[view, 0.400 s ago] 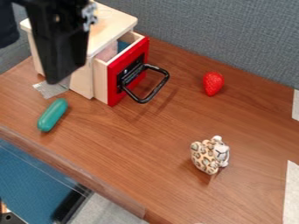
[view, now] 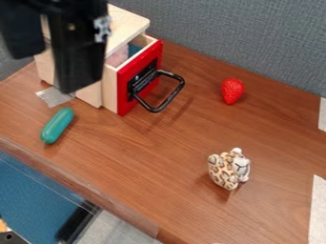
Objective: Close the drawer
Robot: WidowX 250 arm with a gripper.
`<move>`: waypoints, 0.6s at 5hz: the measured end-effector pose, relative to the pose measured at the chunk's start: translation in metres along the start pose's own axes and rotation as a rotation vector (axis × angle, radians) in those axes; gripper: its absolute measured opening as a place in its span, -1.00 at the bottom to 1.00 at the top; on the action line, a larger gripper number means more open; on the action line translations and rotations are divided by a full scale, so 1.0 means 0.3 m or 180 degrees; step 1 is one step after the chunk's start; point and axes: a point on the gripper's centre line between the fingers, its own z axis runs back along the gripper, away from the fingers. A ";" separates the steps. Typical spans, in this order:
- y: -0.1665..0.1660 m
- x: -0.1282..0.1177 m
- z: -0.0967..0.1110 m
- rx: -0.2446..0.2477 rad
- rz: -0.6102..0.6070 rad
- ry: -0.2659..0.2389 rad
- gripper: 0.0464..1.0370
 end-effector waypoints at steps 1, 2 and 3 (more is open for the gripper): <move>0.040 0.110 -0.059 -0.0079 -0.0237 0.0114 0.93; 0.079 0.219 -0.112 -0.0046 -0.0188 0.0142 0.93; 0.099 0.374 -0.197 0.0254 -0.0032 0.0135 0.93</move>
